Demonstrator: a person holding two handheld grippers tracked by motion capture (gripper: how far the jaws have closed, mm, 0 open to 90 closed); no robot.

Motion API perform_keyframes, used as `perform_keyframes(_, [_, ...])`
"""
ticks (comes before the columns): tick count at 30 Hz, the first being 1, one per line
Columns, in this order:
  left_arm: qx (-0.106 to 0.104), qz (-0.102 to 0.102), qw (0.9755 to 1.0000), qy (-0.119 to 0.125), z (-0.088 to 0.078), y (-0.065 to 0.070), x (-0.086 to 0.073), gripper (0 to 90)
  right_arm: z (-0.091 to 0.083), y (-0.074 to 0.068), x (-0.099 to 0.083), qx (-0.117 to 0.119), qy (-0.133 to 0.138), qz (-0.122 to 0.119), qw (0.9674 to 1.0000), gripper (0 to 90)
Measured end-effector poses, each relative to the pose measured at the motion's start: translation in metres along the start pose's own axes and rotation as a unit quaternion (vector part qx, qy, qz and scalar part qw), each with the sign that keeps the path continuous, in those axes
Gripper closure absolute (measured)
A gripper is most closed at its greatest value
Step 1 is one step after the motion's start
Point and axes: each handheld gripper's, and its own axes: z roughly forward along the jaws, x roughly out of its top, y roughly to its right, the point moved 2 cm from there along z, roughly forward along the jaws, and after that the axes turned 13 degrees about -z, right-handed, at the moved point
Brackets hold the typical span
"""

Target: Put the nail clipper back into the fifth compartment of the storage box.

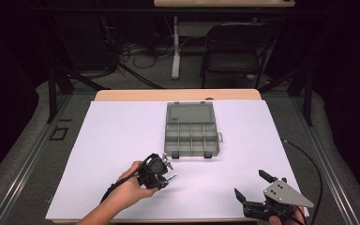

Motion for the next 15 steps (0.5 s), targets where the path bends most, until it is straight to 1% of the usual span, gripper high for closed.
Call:
perform_keyframes(7, [-0.003, -0.011, 0.9993, 0.034, -0.011, -0.005, 0.002, 79.8, 0.000, 0.000, 0.000, -0.001, 0.001, 0.000, 1.0000, 6.3])
perform_keyframes(12, [-0.004, -0.024, 0.9974, 0.068, -0.022, -0.008, 0.006, 79.8, 0.000, 0.000, 0.000, 0.000, 0.000, 0.000, 1.0000, 6.4])
perform_keyframes(13, [-0.004, -0.024, 0.9974, 0.068, -0.022, -0.008, 0.006, 79.8, 0.000, 0.000, 0.000, 0.000, 0.000, 0.000, 1.0000, 6.4])
perform_keyframes(14, [-0.004, -0.026, 0.9966, 0.078, -0.026, -0.010, 0.007, 79.8, 0.000, 0.000, 0.000, 0.000, 0.000, 0.000, 1.0000, 6.4])
perform_keyframes(15, [-0.006, -0.028, 0.9961, 0.083, -0.028, -0.011, 0.008, 79.8, 0.000, 0.000, 0.000, -0.001, 0.001, 0.000, 1.0000, 6.4])
